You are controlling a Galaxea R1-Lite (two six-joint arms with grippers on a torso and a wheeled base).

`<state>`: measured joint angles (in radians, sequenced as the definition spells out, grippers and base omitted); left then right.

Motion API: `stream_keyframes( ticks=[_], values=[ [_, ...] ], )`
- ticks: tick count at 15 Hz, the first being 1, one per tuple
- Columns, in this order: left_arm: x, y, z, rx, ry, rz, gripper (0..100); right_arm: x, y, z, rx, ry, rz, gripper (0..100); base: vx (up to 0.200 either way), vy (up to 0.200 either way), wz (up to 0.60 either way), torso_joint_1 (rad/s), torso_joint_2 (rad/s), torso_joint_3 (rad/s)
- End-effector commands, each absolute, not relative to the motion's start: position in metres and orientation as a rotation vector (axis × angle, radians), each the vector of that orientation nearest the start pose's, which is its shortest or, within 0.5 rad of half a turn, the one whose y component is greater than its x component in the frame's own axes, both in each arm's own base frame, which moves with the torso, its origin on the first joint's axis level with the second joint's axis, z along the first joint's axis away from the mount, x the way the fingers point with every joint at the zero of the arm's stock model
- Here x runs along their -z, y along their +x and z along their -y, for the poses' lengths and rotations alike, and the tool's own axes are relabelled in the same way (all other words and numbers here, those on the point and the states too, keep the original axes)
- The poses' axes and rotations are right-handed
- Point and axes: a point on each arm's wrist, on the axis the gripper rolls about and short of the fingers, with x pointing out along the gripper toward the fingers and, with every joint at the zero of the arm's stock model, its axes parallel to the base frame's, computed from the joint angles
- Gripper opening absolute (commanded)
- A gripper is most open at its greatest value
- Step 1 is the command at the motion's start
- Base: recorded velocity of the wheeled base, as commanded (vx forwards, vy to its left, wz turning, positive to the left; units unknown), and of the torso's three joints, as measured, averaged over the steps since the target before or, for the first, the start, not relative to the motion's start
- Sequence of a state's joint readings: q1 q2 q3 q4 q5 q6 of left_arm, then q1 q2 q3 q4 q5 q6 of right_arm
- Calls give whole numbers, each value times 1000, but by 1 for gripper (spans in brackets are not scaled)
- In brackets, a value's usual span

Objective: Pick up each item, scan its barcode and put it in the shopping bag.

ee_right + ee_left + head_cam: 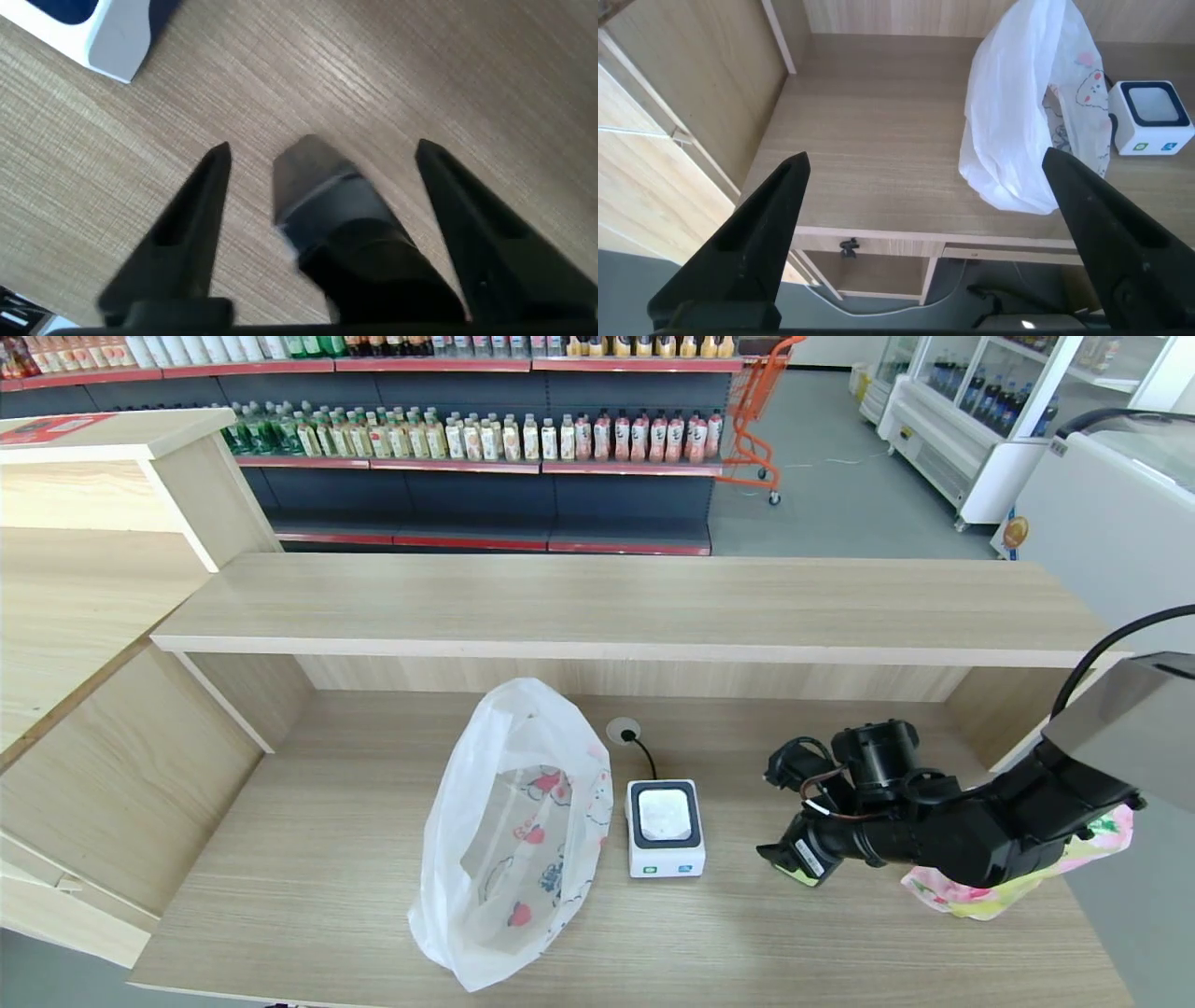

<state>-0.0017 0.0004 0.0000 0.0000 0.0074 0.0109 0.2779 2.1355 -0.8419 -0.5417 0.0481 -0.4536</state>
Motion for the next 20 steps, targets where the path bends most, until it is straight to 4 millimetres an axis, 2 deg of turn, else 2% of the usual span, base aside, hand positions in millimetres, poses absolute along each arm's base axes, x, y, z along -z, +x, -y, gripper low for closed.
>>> stream_keyframes(
  ticks=[1, 7, 10, 11, 12, 13, 14, 16, 19, 20],
  values=[
    [-75, -23, 0, -6, 11, 0, 100, -35, 340, -99, -480, -515, -677, 0, 0, 0, 0, 0, 0, 0],
    [-75, -23, 0, -6, 11, 0, 100, -35, 327, -94, -472, -500, -684, 0, 0, 0, 0, 0, 0, 0],
    [-75, -23, 0, -6, 11, 0, 100, -85, 314, -83, -380, -358, -552, 0, 0, 0, 0, 0, 0, 0],
    [-75, -23, 0, -6, 11, 0, 100, -87, 313, -82, -376, -351, -549, 0, 0, 0, 0, 0, 0, 0],
    [-75, -23, 0, -6, 11, 0, 100, -112, 295, -64, -297, -210, -513, 0, 0, 0, 0, 0, 0, 0],
    [-75, -23, 0, -6, 11, 0, 100, -127, 271, -51, -244, -127, -495, 0, 0, 0, 0, 0, 0, 0],
    [-75, -23, 0, -6, 11, 0, 100, -131, 251, -41, -217, -120, -494, 0, 0, 0, 0, 0, 0, 0],
    [-75, -23, 0, -6, 11, 0, 100, -140, 224, -32, -210, -198, -453, 0, 0, 0, 0, 0, 0, 0],
    [-75, -23, 0, -6, 11, 0, 100, -165, 211, -21, -214, -531, -286, 0, 0, 0, 0, 0, 0, 0],
    [-75, -23, 0, -6, 11, 0, 100, -170, 209, -20, -225, -590, -230, 0, 0, 0, 0, 0, 0, 0]
  ],
)
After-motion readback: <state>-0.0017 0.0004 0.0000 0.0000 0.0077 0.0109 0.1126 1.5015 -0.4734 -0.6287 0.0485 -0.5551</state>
